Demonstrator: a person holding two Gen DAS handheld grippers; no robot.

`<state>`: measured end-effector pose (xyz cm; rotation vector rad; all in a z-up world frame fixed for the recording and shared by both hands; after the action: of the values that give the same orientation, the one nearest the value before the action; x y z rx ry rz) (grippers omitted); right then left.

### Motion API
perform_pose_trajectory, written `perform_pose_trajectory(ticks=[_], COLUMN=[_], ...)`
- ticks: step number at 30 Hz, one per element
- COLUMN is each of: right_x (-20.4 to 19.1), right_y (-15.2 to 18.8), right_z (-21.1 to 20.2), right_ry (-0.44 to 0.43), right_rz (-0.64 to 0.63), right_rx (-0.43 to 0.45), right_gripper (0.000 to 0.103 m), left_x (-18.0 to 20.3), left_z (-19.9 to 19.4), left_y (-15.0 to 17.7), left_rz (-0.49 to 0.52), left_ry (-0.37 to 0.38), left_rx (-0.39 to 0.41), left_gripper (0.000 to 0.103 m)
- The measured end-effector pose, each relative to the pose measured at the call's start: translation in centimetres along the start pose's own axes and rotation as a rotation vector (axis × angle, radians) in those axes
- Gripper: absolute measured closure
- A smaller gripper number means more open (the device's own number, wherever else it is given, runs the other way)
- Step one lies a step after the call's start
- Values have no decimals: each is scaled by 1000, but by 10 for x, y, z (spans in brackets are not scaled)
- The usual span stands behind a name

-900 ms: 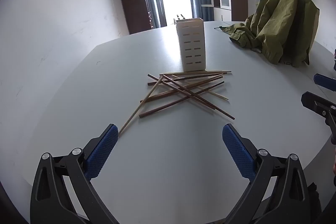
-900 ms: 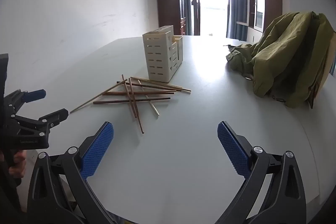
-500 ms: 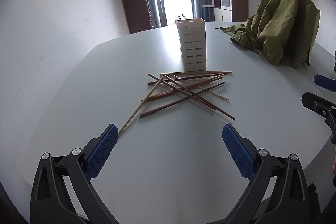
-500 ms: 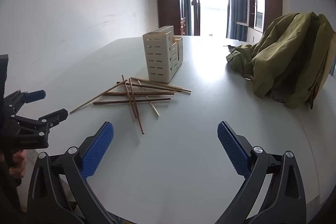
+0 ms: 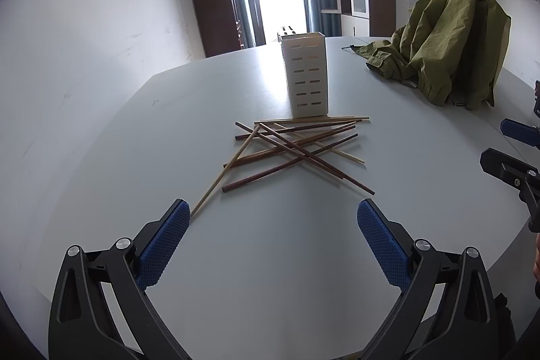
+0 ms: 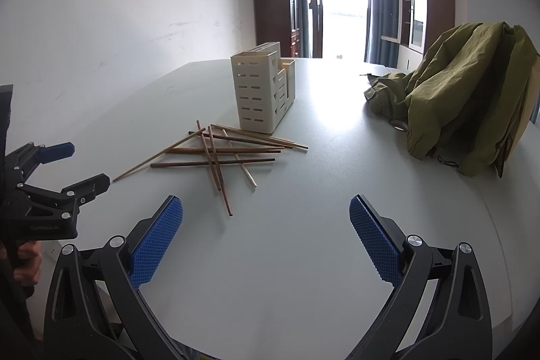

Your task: Organize utensils

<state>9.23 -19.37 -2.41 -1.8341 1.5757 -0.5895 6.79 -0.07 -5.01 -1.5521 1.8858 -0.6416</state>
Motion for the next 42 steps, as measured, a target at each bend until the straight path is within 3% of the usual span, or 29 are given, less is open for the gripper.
perform_pose_trajectory(ticks=[42], right_x=[0], right_y=[0], right_z=[-2], right_ry=[-3], right_rz=[5], right_rx=[3], right_gripper=[3], left_x=[1], left_z=[1], left_y=[-1], left_rz=[-3], left_ry=[11], left_rx=[7], left_gripper=[6])
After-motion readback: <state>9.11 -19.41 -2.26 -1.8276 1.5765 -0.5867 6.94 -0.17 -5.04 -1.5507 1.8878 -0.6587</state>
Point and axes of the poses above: each gripper's, at about its wrist camera, not at the fingertips, and z roughly the way its jaws point, x to its right, y to its underside, the point moved 9 cm from there along z, roughly the way its jaws point, and after that the axes turned 6 degrees about -x, right-handed, at the moved point
